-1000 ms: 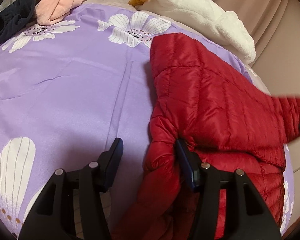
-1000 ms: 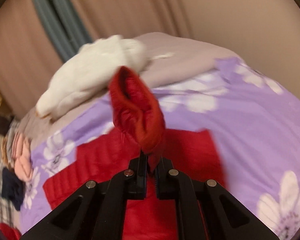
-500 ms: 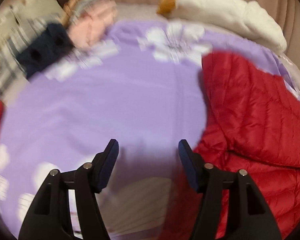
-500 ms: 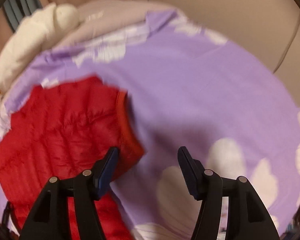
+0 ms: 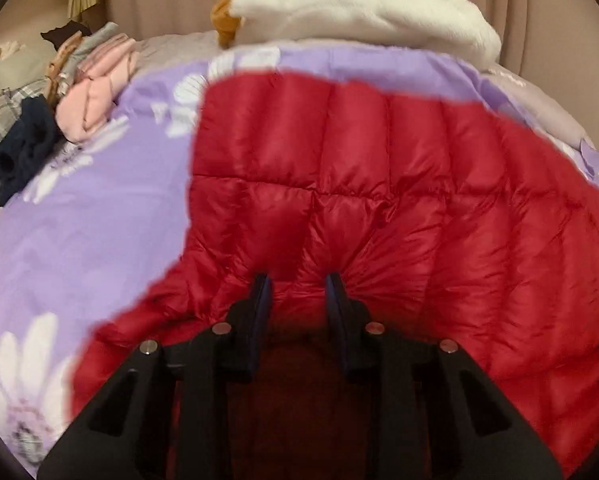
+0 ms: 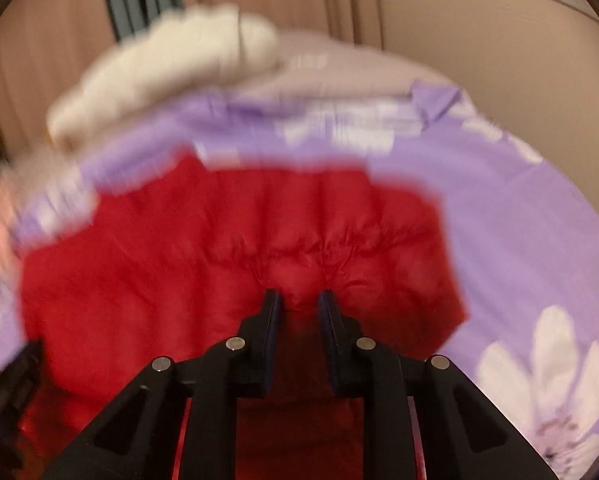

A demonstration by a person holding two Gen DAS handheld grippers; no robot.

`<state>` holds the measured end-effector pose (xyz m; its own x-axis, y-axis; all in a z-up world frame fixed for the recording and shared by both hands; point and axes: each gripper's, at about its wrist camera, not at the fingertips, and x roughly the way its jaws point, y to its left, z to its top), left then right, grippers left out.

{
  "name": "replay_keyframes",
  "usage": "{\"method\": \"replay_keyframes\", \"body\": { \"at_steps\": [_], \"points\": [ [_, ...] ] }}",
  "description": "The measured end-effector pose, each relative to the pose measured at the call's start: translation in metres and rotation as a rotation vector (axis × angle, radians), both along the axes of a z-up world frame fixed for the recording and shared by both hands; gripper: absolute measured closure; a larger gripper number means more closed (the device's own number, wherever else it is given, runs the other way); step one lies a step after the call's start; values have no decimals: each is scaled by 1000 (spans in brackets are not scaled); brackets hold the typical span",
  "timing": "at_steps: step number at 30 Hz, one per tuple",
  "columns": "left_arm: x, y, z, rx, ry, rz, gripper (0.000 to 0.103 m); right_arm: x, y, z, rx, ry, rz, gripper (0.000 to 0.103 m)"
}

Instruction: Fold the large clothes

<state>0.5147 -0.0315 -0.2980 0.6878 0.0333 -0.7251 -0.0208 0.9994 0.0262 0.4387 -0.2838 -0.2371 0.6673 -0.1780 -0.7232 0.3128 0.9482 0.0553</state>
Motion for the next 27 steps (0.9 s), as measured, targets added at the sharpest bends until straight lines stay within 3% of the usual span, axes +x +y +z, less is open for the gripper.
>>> {"method": "replay_keyframes", "body": {
  "at_steps": [10, 14, 20, 21, 25, 27],
  "points": [
    [14, 22, -1, -147, 12, 3, 72, 0, 8, -5, -82, 5, -19, 81],
    [9, 11, 2, -131, 13, 12, 66, 0, 8, -5, -88, 2, -30, 81],
    [-12, 21, 21, -131, 34, 30, 37, -15, 18, 9, -128, 30, -13, 79],
    [-22, 28, 28, -146, 35, 55, 21, -24, 18, 14, -105, 22, -6, 77],
    [-74, 55, 59, -250, -32, -12, 17, -73, 4, 37, 93, -47, 22, 45],
    [-106, 64, 77, -218, -73, -53, 10, -102, -4, 52, 147, -100, 7, 32]
  ]
}}
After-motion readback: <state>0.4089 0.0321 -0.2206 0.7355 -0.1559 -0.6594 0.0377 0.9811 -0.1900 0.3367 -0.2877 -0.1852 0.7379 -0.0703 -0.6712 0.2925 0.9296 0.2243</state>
